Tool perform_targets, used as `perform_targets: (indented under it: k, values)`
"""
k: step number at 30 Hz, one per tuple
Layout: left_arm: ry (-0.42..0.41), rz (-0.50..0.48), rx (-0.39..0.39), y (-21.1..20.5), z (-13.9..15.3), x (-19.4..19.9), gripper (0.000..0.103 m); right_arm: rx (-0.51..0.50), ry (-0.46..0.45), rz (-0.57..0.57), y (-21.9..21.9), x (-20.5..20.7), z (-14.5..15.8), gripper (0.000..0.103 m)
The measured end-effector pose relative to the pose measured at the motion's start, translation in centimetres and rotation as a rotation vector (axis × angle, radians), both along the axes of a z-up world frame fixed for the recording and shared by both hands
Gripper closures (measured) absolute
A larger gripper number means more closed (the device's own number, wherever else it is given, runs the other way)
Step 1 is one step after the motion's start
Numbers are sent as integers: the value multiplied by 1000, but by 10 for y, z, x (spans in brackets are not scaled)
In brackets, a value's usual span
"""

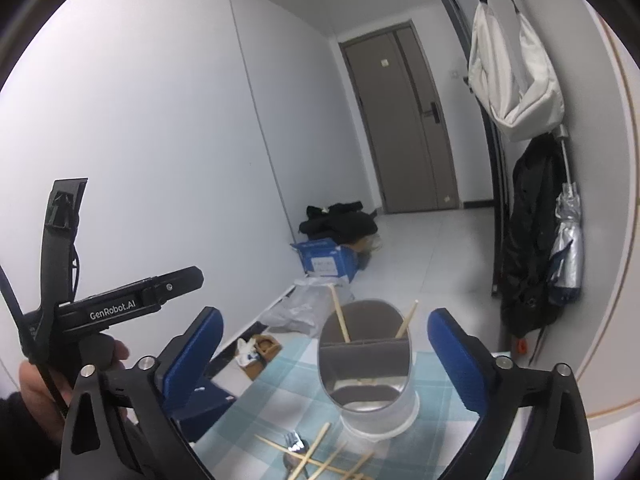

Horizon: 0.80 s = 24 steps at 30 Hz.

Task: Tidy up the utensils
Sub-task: 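Withdraw the right gripper from the holder back toward the pile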

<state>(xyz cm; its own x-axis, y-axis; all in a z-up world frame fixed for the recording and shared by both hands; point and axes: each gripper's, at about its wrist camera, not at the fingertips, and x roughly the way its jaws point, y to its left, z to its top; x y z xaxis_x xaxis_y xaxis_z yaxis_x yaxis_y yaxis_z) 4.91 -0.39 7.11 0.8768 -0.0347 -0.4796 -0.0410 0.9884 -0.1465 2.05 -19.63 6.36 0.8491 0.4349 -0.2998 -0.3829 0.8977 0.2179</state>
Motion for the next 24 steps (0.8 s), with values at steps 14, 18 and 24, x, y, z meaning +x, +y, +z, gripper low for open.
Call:
perform_targets:
  k: [14,18,24]
  values:
    - [81,13,-31,11,-60,-19,1,-50,27,-41,11,-25,-52,0]
    - [128,4,-37,12,-82,-19,1,-78,108,-79,7,-18,-71,0]
    - [185,-13,-24,14,-101,-17,1,-64,361,-83,-2,3,-111,0]
